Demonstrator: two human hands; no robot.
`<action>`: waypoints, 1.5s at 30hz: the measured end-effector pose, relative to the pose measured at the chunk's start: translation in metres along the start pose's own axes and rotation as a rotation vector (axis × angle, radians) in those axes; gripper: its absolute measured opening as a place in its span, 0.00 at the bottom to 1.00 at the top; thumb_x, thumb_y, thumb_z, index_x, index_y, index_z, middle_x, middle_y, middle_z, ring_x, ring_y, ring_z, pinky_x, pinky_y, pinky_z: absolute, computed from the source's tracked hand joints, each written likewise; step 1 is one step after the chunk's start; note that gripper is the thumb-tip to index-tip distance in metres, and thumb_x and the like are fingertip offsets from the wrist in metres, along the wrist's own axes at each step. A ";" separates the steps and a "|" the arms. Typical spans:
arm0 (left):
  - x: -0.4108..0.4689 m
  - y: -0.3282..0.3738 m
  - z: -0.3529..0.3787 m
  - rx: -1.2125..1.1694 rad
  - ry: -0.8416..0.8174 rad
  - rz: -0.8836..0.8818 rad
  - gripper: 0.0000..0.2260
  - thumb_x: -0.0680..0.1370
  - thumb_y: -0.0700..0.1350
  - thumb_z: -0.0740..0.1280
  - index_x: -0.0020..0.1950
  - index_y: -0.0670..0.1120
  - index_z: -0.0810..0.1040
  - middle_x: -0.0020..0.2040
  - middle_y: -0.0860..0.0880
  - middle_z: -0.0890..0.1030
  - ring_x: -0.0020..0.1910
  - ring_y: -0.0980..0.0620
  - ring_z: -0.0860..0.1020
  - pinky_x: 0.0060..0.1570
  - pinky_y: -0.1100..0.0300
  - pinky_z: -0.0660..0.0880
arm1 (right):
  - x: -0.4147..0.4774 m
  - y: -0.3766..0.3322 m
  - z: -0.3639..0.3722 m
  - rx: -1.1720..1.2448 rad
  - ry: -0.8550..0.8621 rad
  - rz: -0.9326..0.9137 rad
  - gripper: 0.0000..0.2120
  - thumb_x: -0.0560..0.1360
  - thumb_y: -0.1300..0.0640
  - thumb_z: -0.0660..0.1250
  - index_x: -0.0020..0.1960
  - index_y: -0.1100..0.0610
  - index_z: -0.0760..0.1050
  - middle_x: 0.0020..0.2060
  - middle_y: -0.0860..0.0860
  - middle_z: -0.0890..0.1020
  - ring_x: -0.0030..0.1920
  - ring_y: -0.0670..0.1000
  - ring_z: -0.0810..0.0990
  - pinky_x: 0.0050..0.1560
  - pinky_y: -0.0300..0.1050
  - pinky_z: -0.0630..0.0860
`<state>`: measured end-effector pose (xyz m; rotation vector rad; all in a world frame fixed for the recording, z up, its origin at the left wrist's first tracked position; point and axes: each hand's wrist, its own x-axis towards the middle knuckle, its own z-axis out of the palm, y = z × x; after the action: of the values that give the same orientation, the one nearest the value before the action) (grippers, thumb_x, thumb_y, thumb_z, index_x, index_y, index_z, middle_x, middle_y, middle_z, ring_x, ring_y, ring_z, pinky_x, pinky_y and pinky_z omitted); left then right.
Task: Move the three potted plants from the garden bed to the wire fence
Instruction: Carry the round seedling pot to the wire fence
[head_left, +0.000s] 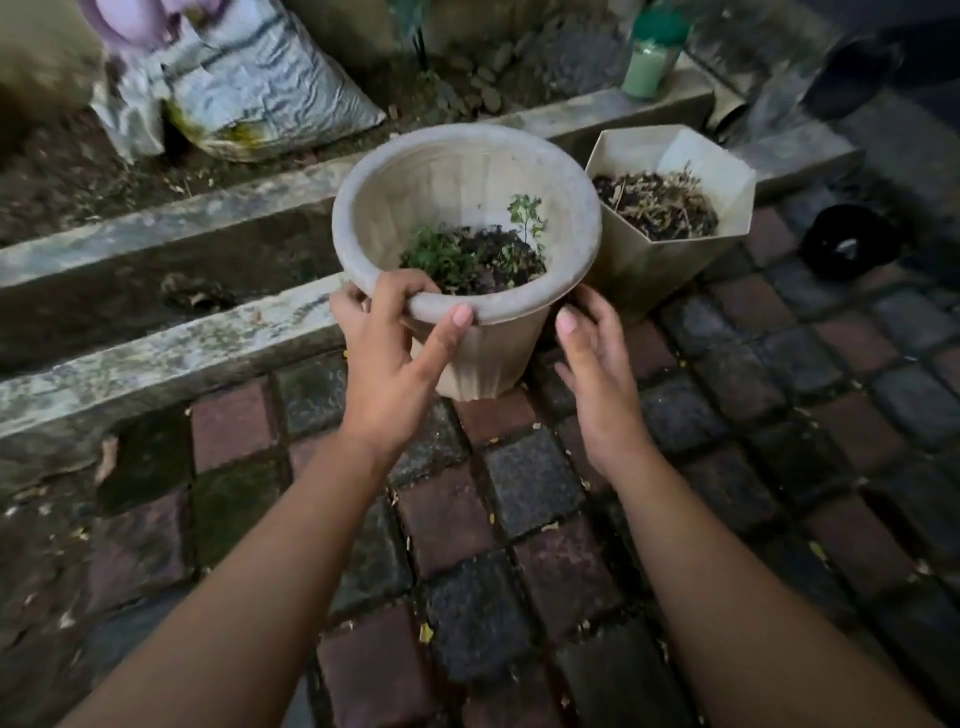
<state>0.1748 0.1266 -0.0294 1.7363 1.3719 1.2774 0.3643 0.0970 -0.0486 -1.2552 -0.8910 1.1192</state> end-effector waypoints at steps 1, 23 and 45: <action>0.001 -0.002 0.001 -0.013 0.024 0.020 0.14 0.77 0.62 0.67 0.56 0.54 0.74 0.59 0.40 0.70 0.60 0.66 0.66 0.56 0.75 0.68 | 0.002 0.008 0.003 0.020 -0.017 -0.013 0.29 0.75 0.41 0.67 0.74 0.46 0.66 0.71 0.47 0.76 0.68 0.34 0.76 0.56 0.28 0.76; 0.003 -0.016 -0.029 -0.613 -0.063 -0.379 0.44 0.70 0.63 0.76 0.80 0.60 0.55 0.64 0.58 0.83 0.64 0.49 0.84 0.52 0.41 0.82 | 0.034 0.053 -0.016 -0.044 -0.236 0.035 0.32 0.80 0.62 0.70 0.78 0.46 0.61 0.71 0.51 0.74 0.56 0.32 0.80 0.50 0.30 0.77; -0.004 -0.086 0.024 -0.168 -0.175 -0.398 0.56 0.60 0.45 0.88 0.77 0.48 0.53 0.72 0.51 0.70 0.73 0.51 0.72 0.72 0.41 0.75 | 0.041 0.076 0.003 -0.079 -0.274 0.145 0.59 0.61 0.38 0.81 0.83 0.43 0.52 0.77 0.48 0.71 0.75 0.48 0.70 0.68 0.39 0.74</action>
<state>0.1633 0.1514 -0.1145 1.3420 1.3783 0.9665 0.3606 0.1347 -0.1263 -1.2650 -1.0694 1.4072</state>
